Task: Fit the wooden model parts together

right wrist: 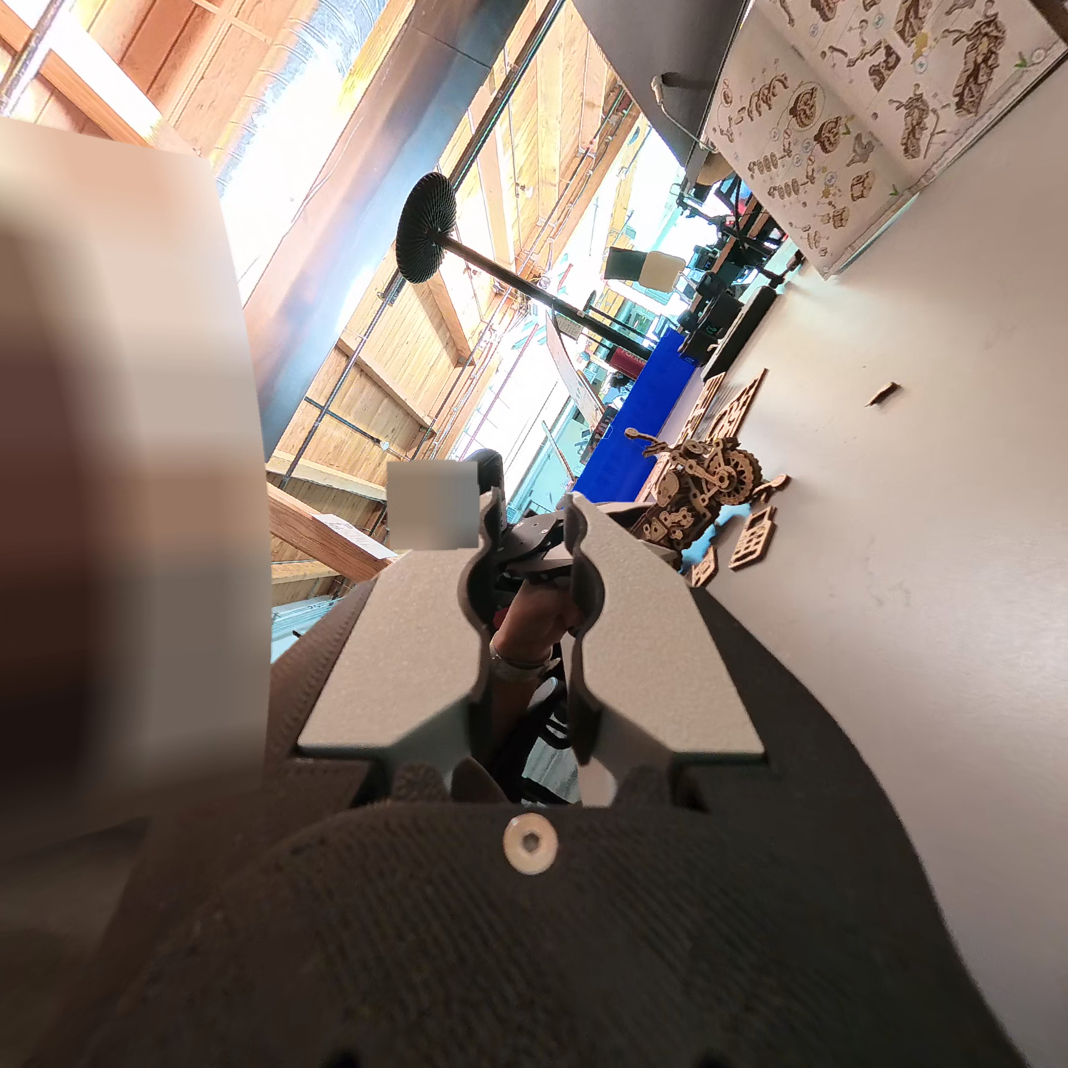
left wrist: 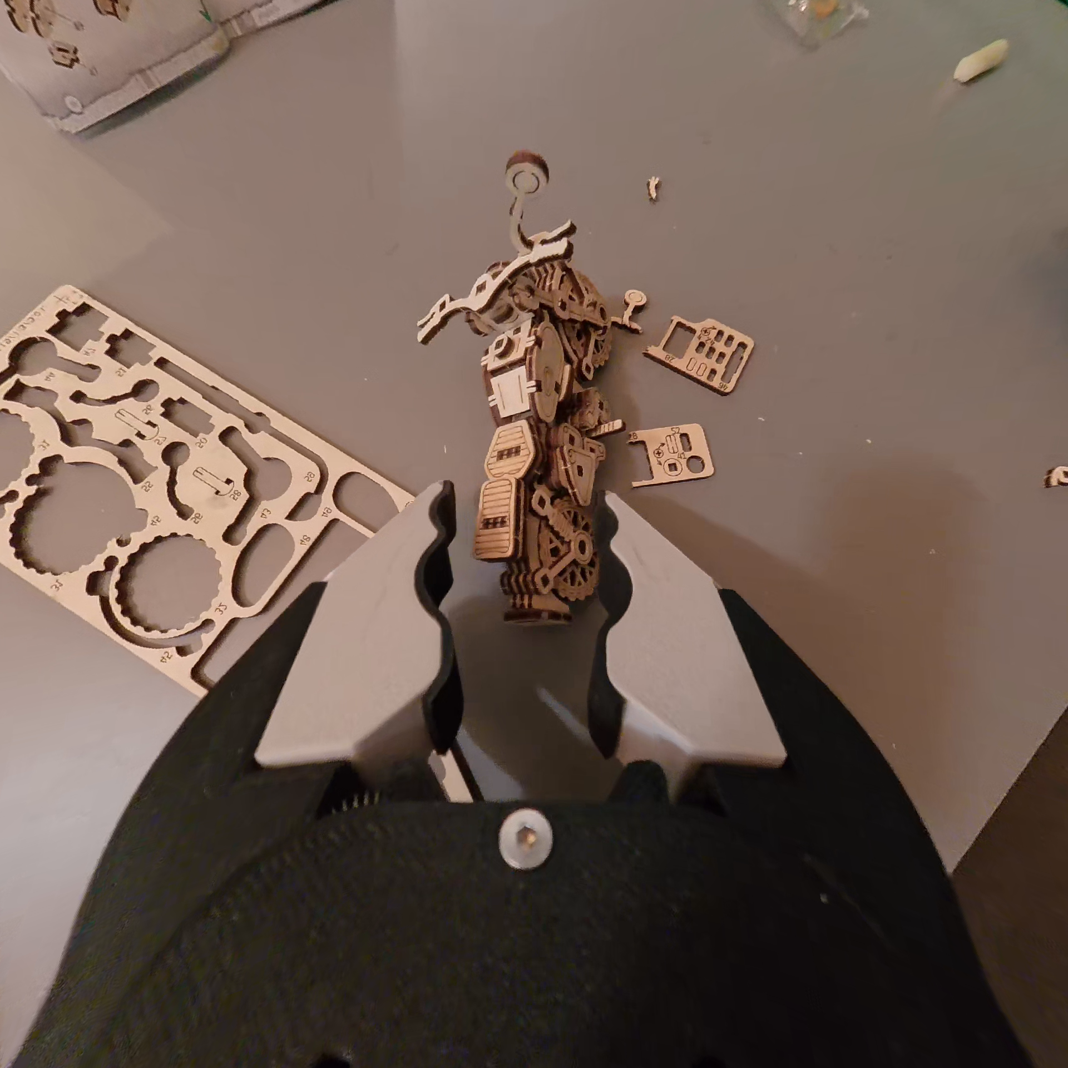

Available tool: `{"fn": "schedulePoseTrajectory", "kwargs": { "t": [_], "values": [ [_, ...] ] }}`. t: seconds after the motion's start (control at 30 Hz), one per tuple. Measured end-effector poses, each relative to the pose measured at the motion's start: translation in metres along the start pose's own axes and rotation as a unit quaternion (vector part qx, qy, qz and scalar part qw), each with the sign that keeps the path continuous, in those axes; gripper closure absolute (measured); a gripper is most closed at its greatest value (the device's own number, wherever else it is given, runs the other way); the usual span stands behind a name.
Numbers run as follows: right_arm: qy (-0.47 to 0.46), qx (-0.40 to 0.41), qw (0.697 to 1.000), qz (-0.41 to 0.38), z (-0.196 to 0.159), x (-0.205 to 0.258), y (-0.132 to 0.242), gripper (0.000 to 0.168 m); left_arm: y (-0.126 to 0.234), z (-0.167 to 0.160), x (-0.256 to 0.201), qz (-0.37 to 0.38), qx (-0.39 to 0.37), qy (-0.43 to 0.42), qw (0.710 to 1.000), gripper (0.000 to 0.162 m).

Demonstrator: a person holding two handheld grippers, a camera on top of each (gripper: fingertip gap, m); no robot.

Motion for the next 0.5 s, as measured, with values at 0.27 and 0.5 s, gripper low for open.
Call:
{"fn": "schedulePoseTrajectory", "kwargs": {
  "t": [0.27,0.5],
  "values": [
    [0.008,0.003,1.000,-0.003,0.000,0.000,0.000,0.150,0.022,0.017,-0.006,-0.021,-0.031,0.011,0.999,0.102],
    [0.104,0.065,0.992,-0.037,-0.003,0.001,-0.002,0.151,0.054,0.035,-0.057,-0.128,-0.100,0.006,0.987,0.099]
  ]
}}
Point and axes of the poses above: each gripper's, where its closed fingertips meet, y back along the fingers, z out of its top, x = y × z across the jaws, the point moved 3 cm from there along y, back along the fingers, and after that the axes turned 15 degrees about y, right-handed, at the moved point
